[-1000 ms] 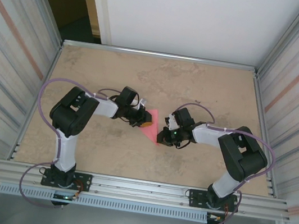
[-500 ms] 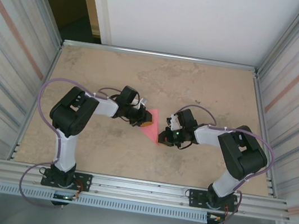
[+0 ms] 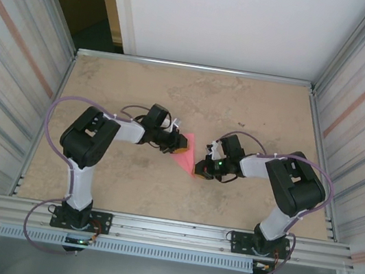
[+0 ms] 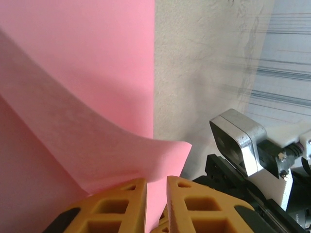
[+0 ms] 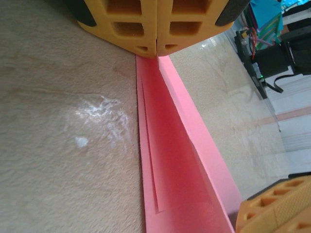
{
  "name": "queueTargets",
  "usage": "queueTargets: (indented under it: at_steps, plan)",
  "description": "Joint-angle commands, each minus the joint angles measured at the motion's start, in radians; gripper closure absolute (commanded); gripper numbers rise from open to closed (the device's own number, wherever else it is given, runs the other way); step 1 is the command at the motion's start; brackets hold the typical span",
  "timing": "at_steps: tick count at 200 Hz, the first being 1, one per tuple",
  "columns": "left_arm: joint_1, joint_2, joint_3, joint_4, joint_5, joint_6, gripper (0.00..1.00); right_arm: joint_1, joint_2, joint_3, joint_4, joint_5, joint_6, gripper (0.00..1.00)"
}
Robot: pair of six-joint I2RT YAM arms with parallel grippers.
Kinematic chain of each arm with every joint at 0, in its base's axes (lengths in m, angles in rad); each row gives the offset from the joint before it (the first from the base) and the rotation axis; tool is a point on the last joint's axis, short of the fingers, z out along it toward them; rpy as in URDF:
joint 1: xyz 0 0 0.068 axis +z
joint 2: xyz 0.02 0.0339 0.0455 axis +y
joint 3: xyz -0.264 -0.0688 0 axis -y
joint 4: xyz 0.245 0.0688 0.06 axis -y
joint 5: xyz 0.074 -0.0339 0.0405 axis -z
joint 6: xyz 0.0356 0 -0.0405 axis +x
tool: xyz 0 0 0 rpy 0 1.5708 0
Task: Fold a paper plane with a square sheet of paper (pick it up from the middle)
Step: Fourth fold the wing at the center of the table.
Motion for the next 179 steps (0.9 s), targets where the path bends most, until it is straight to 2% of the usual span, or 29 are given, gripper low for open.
queueTargets:
  at_steps: [1,119,179]
  plan:
    - [-0.010,0.007,0.032,0.020,0.031,0.022,0.80,-0.007,0.019,-0.015,0.011,-0.027,0.020,1.00]
    - [-0.023,0.070,0.100,-0.033,0.025,0.052,0.80,-0.023,0.026,-0.022,0.006,-0.020,0.020,1.00]
    - [-0.030,0.088,0.119,-0.064,0.013,0.065,0.81,-0.022,0.025,-0.023,0.001,-0.012,0.021,0.96]
